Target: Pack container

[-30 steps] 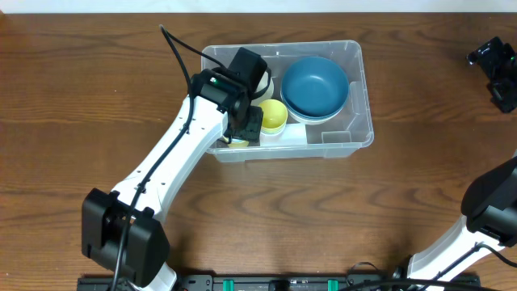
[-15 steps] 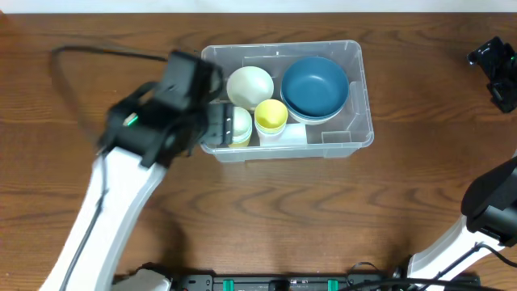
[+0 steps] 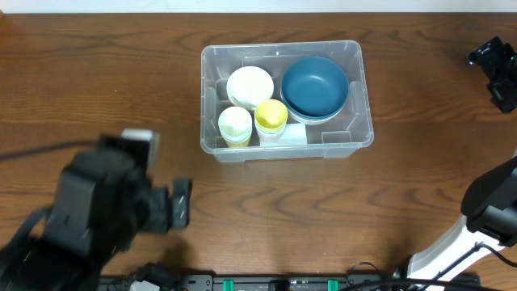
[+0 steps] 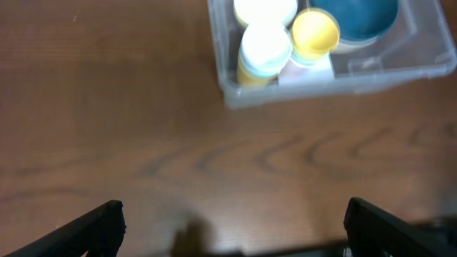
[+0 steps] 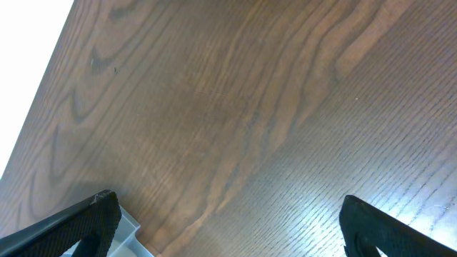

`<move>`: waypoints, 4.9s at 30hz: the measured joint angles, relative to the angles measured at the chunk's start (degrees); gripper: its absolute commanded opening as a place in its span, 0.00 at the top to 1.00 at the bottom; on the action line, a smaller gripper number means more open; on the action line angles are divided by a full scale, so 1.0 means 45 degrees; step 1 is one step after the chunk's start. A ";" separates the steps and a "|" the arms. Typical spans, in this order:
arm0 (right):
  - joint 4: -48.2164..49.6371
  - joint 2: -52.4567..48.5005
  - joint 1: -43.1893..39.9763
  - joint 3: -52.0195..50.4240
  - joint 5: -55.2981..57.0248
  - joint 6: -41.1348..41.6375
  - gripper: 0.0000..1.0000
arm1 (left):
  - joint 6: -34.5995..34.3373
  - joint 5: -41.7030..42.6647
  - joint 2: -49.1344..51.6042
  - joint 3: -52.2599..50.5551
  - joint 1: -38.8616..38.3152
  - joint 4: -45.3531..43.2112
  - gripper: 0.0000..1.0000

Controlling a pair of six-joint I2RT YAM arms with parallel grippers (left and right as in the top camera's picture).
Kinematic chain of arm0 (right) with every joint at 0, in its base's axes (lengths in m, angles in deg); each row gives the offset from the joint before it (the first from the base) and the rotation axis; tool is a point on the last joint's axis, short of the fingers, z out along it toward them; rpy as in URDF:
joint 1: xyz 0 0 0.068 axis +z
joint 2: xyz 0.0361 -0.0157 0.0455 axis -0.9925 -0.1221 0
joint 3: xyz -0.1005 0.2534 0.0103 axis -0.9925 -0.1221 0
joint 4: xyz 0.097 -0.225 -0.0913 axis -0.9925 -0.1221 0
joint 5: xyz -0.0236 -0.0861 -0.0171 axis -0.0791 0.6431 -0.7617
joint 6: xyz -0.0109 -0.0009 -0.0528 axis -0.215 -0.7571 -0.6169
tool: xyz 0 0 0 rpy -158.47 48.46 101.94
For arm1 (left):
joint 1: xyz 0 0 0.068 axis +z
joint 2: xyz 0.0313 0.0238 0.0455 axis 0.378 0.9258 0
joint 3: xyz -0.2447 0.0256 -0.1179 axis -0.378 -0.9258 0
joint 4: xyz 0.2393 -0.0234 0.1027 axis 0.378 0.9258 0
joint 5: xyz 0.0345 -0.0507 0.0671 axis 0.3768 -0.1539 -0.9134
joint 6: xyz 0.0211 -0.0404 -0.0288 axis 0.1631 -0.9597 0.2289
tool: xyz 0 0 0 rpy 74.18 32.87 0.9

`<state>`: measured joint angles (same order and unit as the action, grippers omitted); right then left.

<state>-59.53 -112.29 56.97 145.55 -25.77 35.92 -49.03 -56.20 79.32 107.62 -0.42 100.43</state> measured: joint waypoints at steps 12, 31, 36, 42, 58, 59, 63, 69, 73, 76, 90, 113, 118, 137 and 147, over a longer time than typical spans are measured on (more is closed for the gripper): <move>0.0000 0.0000 0.0000 0.0000 0.0005 0.0000 0.01 | -0.0029 -0.0374 -0.2356 0.0019 0.0000 0.1243 0.02; 0.0000 0.0000 0.0000 0.0000 0.0005 0.0000 0.01 | -0.0359 -0.0743 -0.7849 -0.3245 0.4386 -0.5270 0.02; -0.0005 0.0000 0.0000 0.0000 0.0005 0.0000 0.01 | -0.0350 0.0087 -0.9214 -0.6572 0.5085 -0.9326 0.02; -0.0010 0.0000 0.0000 0.0000 0.0005 0.0000 0.01 | -0.0068 0.1093 -1.0341 -1.0297 0.5353 -1.4183 0.02; 0.0000 0.0000 0.0000 0.0000 0.0005 0.0000 0.01 | 0.1365 0.2467 -1.1560 -1.7044 0.5678 -1.9254 0.02; -0.0005 0.0000 0.0000 0.0000 0.0005 0.0000 0.01 | 0.1370 0.2482 -1.1565 -1.7262 0.5678 -1.9365 0.02; -0.0005 0.0000 0.0000 0.0000 0.0000 0.0000 0.01 | 0.1413 0.2492 -1.1579 -1.8170 0.5678 -1.9637 0.02; -0.0005 0.0000 0.0000 0.0000 0.0005 0.0000 0.01 | 0.1515 0.2492 -1.1579 -1.9458 0.5673 -1.9783 0.02; -0.0005 0.0000 0.0000 0.0000 0.0000 0.0000 0.01 | 0.1661 0.2492 -1.1584 -1.9914 0.5678 -1.9841 0.02; -0.0005 0.0000 0.0000 0.0000 0.0005 0.0000 0.01 | 0.1724 0.2487 -1.1594 -2.0157 0.5678 -1.9482 0.02; -0.0005 0.0000 0.0000 0.0000 0.0005 0.0000 0.01 | 0.2948 0.2200 -1.1604 -2.0070 0.5678 -1.9064 0.02; -0.0005 0.0000 0.0019 0.0000 0.0005 0.0000 0.01 | 0.2992 0.2195 -1.1604 -2.0065 0.5678 -1.9054 0.02; 0.0000 0.0000 0.0588 0.0000 0.0058 0.0000 0.01 | 0.2992 0.2195 -1.1604 -2.0065 0.5678 -1.9054 0.02; 0.1137 0.4065 1.1618 -0.0690 0.2759 -0.1715 0.01 | 0.3026 0.2137 -1.1604 -2.0055 0.5678 -1.9030 0.02; 1.0656 1.0258 1.1895 -0.9899 0.4017 -0.4167 0.01 | 0.3031 0.2103 -1.1604 -2.0031 0.5678 -1.8991 0.02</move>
<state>-11.57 -66.13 110.49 101.00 -7.70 17.17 -35.39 -46.74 27.10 17.48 25.13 14.97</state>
